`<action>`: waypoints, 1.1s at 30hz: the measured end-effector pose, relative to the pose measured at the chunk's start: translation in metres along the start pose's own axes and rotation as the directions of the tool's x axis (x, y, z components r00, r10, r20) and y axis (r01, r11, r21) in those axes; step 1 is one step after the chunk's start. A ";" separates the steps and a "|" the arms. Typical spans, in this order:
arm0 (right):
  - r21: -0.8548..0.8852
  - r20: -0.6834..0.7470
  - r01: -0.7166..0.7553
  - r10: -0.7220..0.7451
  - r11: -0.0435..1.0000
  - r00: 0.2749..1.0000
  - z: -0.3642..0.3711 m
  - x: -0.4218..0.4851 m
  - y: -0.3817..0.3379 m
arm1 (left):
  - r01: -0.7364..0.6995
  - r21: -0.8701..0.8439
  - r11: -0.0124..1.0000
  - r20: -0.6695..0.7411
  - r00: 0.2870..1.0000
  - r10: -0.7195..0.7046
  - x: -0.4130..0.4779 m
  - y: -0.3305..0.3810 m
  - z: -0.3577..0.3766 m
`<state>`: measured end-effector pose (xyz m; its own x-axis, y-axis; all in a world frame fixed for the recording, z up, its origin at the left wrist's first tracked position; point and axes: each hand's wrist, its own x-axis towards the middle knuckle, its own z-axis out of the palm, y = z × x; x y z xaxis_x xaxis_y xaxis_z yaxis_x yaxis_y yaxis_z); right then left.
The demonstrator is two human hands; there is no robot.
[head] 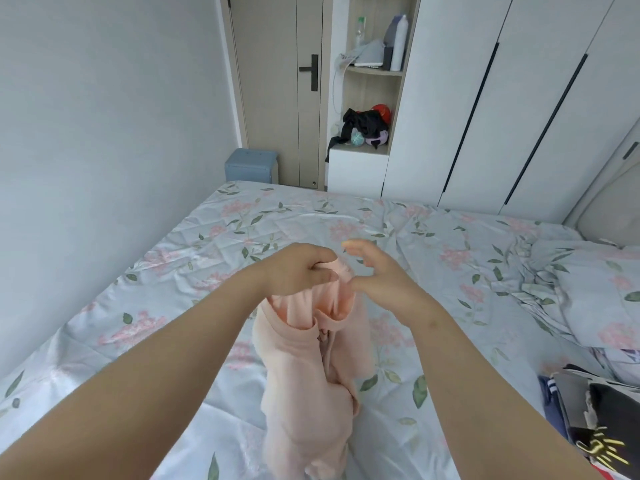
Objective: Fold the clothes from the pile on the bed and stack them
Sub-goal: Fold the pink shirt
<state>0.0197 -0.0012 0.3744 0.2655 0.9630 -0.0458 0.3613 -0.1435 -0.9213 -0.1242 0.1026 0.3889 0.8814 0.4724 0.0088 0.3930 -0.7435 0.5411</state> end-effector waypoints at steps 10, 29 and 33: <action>-0.371 -0.036 -0.050 0.039 0.927 0.999 0.003 0.009 0.006 | 0.047 0.144 0.988 0.019 0.999 -0.050 -0.005 -0.008 -0.023; -0.170 -0.305 -0.006 -0.046 0.985 0.951 -0.063 -0.009 0.021 | 0.570 0.312 0.760 -0.125 0.818 -0.562 -0.032 -0.073 -0.032; -0.243 -0.366 -0.115 0.019 0.963 0.931 -0.070 -0.020 0.030 | 0.663 -0.412 0.625 0.033 0.696 -0.717 -0.037 -0.060 -0.028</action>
<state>0.0878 -0.0406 0.3749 0.5807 0.8100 0.0813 0.5346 -0.3041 -0.7885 -0.1876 0.1425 0.3795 0.3403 0.8465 -0.4093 0.7219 0.0437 0.6906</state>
